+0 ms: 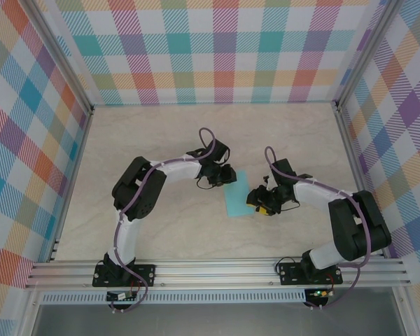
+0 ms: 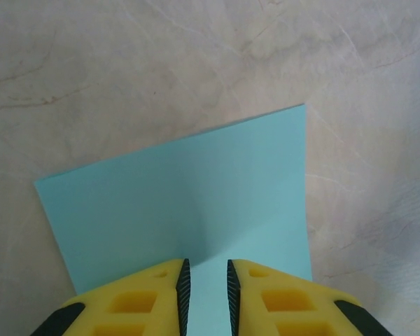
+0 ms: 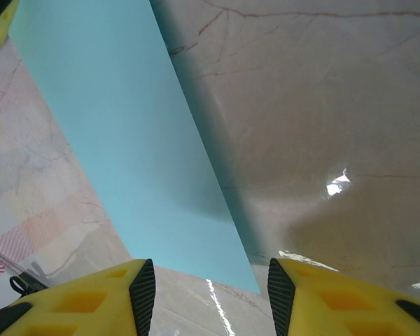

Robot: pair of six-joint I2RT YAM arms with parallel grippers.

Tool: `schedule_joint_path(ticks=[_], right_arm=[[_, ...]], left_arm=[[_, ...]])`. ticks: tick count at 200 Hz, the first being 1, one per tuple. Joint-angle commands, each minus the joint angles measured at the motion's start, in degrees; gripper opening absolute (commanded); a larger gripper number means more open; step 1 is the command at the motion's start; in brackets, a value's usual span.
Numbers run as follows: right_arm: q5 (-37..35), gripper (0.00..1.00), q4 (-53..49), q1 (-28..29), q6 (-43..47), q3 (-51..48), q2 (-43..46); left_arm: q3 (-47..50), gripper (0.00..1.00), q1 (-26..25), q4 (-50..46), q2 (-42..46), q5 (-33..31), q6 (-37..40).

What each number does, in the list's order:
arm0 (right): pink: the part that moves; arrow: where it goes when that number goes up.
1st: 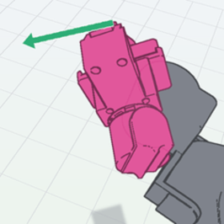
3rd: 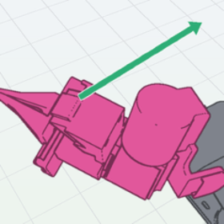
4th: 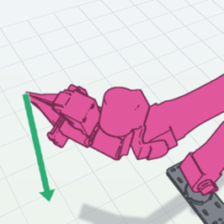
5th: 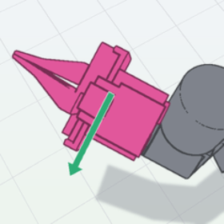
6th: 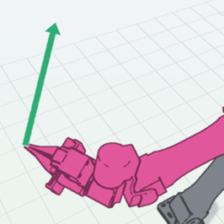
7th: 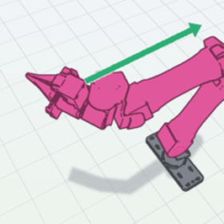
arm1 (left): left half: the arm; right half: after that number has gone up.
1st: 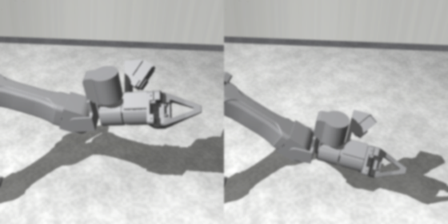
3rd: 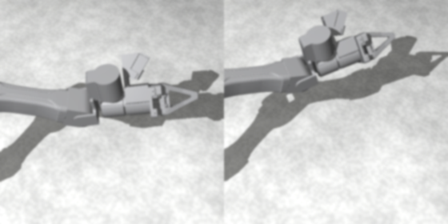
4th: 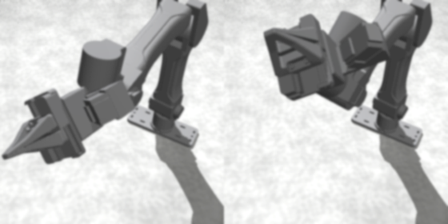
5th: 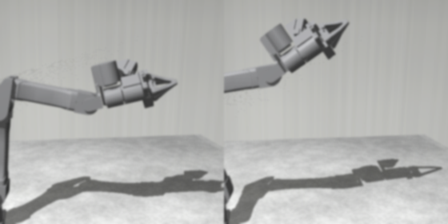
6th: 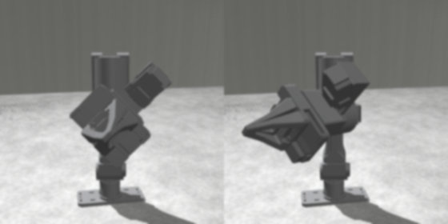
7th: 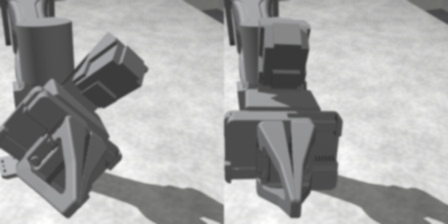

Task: Fold a paper plane with a square sheet of paper (pick it up from the middle)
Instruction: Third fold the triangle at the center of the table.

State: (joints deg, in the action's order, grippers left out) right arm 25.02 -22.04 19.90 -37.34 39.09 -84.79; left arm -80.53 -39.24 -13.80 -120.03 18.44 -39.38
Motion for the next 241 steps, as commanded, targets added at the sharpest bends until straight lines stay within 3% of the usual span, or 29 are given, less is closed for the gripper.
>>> schedule_joint_path(ticks=[1,44,84,154,194,241], right_arm=[[0.11,0.49,0.12,-0.13,1.74,1.18,-0.7],[1.44,0.49,1.27,-0.13,1.69,1.31,-1.51],[2.11,0.5,1.51,-0.14,2.05,1.37,-1.94],[4.25,0.5,3.22,-0.17,1.87,1.1,-3.22],[3.19,0.51,3.24,-0.12,1.63,1.35,-3.5],[7.3,0.47,5.98,-0.13,0.81,1.4,-3.27]], left_arm=[[2.18,0.25,0.42,0.36,6.59,1.03,0.5],[8.39,0.26,-0.12,2.97,11.09,1.93,-1.62],[9.08,0.22,-1.47,4.84,8.19,3.27,-2.43],[10.41,0.15,-1.53,2.8,4.82,-0.46,-2.69],[11.19,0.14,-1.51,1.95,4.47,-1.42,-2.07],[11.1,0.13,-1.51,1.59,4.5,-1.04,-1.37]])
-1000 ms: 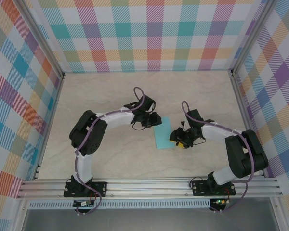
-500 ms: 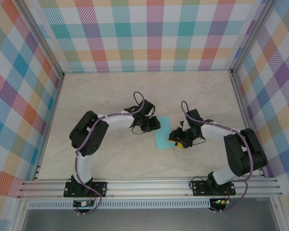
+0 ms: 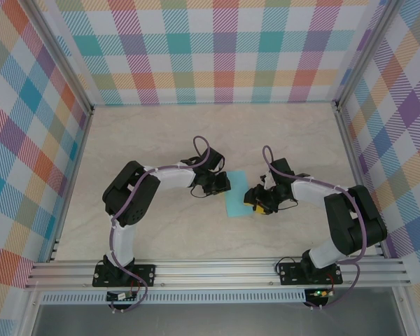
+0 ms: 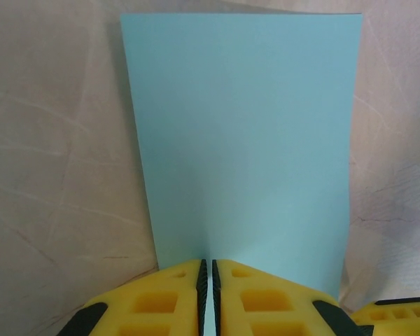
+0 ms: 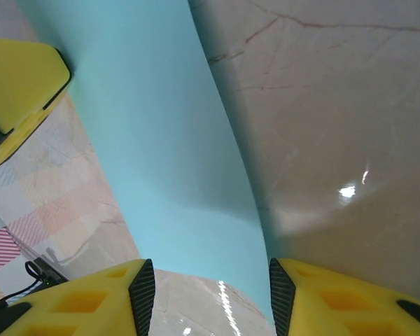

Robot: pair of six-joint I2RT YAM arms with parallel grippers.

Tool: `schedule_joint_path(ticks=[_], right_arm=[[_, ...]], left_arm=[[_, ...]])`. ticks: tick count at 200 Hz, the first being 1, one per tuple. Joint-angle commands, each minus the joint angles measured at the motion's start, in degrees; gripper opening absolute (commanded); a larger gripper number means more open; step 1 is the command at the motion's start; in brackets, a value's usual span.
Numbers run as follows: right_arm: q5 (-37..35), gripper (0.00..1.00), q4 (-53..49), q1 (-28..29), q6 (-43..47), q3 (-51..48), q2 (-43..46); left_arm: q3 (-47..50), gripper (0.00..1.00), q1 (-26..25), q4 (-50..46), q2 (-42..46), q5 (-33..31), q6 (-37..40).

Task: Fold a paper plane with a square sheet of paper (pick it up from the middle)
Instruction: Third fold the triangle at the center of the table.

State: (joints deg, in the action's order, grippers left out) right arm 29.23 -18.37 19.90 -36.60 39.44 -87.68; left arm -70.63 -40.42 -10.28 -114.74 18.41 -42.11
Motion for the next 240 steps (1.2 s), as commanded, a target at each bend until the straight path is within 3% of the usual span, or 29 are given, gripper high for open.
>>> schedule_joint_path(ticks=[1,71,111,130,151,186,222,240], right_arm=[[3.1,0.47,2.3,-0.13,0.14,1.07,-0.39],[3.99,0.42,-0.73,-2.1,4.98,6.16,-4.18],[5.99,0.22,-1.9,-3.19,7.77,8.5,-8.44],[7.38,0.12,-0.77,-3.3,7.18,8.39,-9.1],[8.94,0.09,1.87,-3.29,3.67,7.23,-8.84],[11.39,0.07,7.39,-3.28,-3.92,4.17,-5.94],[10.32,0.1,4.21,-3.29,-2.88,5.34,-4.65],[10.83,0.14,3.09,-3.29,-2.04,5.99,-5.34]], left_arm=[[1.2,0.13,-0.35,-1.93,-0.77,-0.97,1.34],[0.93,0.14,-0.27,-3.01,0.29,-0.82,3.97],[0.67,0.17,-0.46,-2.29,2.29,-0.13,5.34],[0.82,0.23,-0.67,-2.19,4.86,-0.79,5.85],[2.13,0.32,-1.77,-1.89,9.24,-2.77,6.67],[3.66,0.47,-7.66,-5.14,16.3,-9.96,12.59],[3.49,0.62,-16.82,-9.88,18.22,-20.47,17.29],[2.25,0.65,-20.35,-11.22,16.51,-25.15,18.54]])
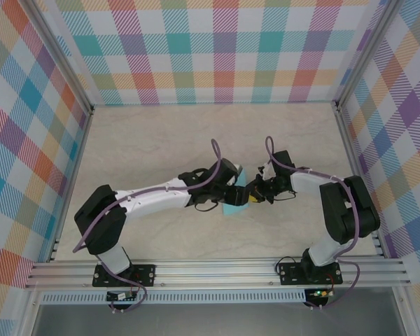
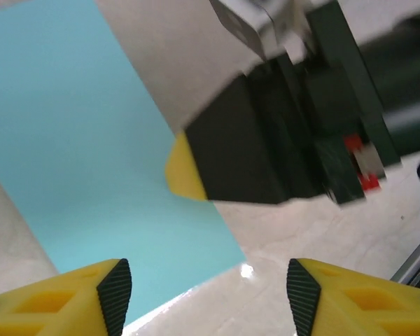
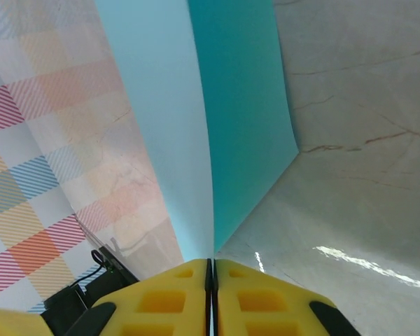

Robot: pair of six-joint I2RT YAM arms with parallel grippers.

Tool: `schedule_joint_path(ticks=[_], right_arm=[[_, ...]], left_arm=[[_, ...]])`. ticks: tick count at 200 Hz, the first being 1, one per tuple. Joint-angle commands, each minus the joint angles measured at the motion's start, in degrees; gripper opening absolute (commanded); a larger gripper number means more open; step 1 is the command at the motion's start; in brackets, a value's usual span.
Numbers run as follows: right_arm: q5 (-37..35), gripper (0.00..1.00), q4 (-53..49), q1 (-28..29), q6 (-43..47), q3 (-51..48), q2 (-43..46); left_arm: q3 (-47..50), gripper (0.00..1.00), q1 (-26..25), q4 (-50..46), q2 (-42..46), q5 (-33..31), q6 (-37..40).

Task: Fold a paper plane with a square sheet of paper (pick it up from the middle)
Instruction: Third fold the triangle at the center of the table.

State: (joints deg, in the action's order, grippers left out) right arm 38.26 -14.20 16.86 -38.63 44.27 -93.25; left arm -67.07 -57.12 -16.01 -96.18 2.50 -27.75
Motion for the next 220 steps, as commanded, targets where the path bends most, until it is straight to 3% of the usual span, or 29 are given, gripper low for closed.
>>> schedule_joint_path(ticks=[1,45,141,165,182,220], right_arm=[[1.94,0.15,-1.09,-0.25,0.02,1.21,0.21],[2.81,0.18,-2.16,-0.26,1.47,2.57,-1.05],[2.96,0.18,-2.94,-0.27,2.14,3.27,-1.48],[2.78,0.18,-3.17,-0.25,2.33,3.19,-1.21],[2.49,0.17,-3.7,-0.33,2.53,3.53,-1.23],[0.54,0.18,-6.24,-0.42,4.15,3.8,-0.7]], left_arm=[[-1.35,0.65,-3.81,-5.6,-2.15,-9.52,4.28],[-3.75,0.67,-7.6,-6.26,-6.41,-17.26,4.63],[-10.36,0.66,-11.06,-10.74,-13.2,-21.32,7.93],[-10.44,0.57,-11.08,-11.89,-13.24,-23.65,7.46],[-10.55,0.39,-11.04,-12.48,-12.99,-25.12,7.35],[-10.48,0.11,-10.93,-12.63,-12.41,-25.91,8.94]])
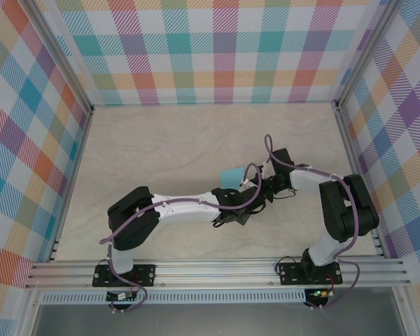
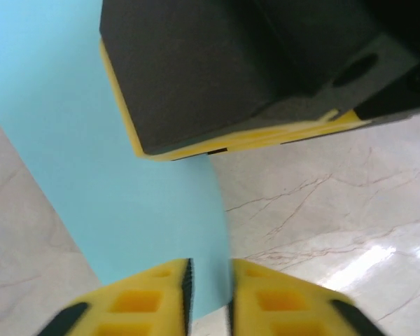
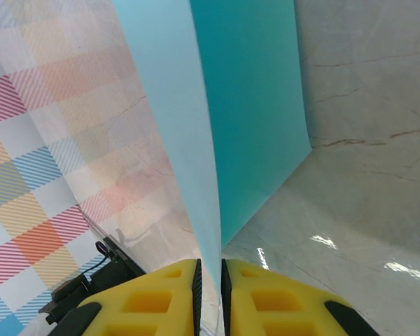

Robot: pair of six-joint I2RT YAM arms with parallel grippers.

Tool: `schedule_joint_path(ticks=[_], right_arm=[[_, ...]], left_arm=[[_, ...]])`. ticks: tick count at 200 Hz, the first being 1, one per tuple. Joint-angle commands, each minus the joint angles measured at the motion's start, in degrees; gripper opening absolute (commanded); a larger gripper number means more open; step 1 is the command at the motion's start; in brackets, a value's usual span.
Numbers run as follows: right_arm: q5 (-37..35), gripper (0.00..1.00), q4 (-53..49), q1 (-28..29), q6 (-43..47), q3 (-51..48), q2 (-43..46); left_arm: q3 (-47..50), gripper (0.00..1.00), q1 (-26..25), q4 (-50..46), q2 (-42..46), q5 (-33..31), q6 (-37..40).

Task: Fold a paper plane with a square sheet of paper (pick it up from the middle)
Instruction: Third fold the triangle at the center of the table.

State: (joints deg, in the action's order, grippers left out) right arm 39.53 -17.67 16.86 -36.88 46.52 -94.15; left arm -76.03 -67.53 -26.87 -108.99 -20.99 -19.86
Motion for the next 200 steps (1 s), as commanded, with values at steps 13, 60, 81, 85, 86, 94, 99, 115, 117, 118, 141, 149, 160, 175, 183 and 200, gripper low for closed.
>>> schedule_joint_path(ticks=[13,60,81,85,86,94,99,115,117,118,141,149,160,175,183,200], right_arm=[[-0.88,0.18,-2.96,-0.62,2.43,1.94,-0.01],[-4.89,0.23,-7.41,-1.85,4.64,4.0,1.61],[-7.47,0.27,-10.08,-2.77,5.99,5.81,3.03],[-8.04,0.27,-10.61,-2.8,6.25,6.27,3.16],[-8.14,0.27,-10.75,-2.8,6.32,6.38,3.21],[-8.54,0.27,-11.28,-2.78,6.72,7.25,3.36],[-8.36,0.26,-11.27,-2.8,6.85,7.71,3.36],[-6.24,0.21,-10.13,-2.71,6.99,8.78,2.73],[-6.07,0.21,-9.96,-2.71,6.95,8.94,2.61],[-6.01,0.2,-9.94,-2.71,6.93,8.98,2.5],[-4.84,0.17,-10.03,-2.15,7.54,11.69,-0.55],[-4.04,0.16,-10.27,-1.78,8.03,12.89,-2.09],[-4.25,0.15,-11.16,-1.18,8.58,14.56,-4.26],[-5.01,0.15,-12.26,-0.48,9.43,16.87,-7.15],[-5.52,0.15,-12.7,-0.34,9.75,17.89,-8.51],[-6.09,0.15,-13.03,-0.14,10.42,19.81,-11.67]], left_arm=[[-1.07,0.05,0.12,-1.09,1.06,-1.26,1.34],[1.33,0.0,3.63,2.25,3.46,8.52,2.51],[3.2,0.0,5.55,4.08,4.9,13.3,2.29],[3.56,0.0,6.0,4.42,5.24,14.1,2.22],[3.67,0.0,6.09,4.53,5.35,14.42,2.25],[4.53,0.0,7.0,5.37,6.03,16.57,2.03],[4.97,0.0,7.55,5.93,6.31,17.97,1.93],[6.13,0.0,9.04,7.03,7.12,21.73,1.82],[6.19,0.0,9.2,7.08,7.19,22.12,1.79],[6.26,0.0,9.27,7.13,7.2,22.31,1.82],[7.33,0.0,11.15,8.41,7.09,26.81,1.54],[7.52,0.0,11.72,8.66,6.92,28.08,1.41],[7.88,0.0,12.36,9.09,6.6,29.49,1.37],[8.17,0.0,13.1,9.24,6.45,30.5,1.27],[8.31,0.0,13.5,9.24,6.43,30.91,1.22],[8.68,0.0,14.28,9.55,6.51,31.69,1.22]])
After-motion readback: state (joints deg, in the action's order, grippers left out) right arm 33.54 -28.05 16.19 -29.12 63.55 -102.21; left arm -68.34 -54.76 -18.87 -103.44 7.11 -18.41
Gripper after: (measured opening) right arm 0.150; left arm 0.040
